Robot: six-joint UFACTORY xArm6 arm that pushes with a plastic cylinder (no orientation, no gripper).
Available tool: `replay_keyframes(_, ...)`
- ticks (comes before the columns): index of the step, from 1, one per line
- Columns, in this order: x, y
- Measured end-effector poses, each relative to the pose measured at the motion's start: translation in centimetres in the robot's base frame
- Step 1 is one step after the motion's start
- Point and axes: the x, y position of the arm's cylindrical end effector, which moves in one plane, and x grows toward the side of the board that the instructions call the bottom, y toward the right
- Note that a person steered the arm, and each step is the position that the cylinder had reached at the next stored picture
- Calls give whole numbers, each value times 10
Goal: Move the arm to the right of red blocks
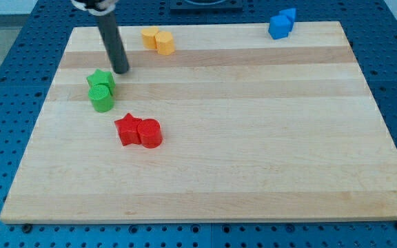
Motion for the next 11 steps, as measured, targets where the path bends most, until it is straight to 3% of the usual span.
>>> replay_keyframes(1, 0, 3)
replay_keyframes(3, 54, 24)
replay_keyframes(4, 67, 86)
replay_keyframes(5, 65, 118)
replay_keyframes(6, 92, 140)
replay_keyframes(9, 175, 140)
replay_keyframes(11, 175, 133)
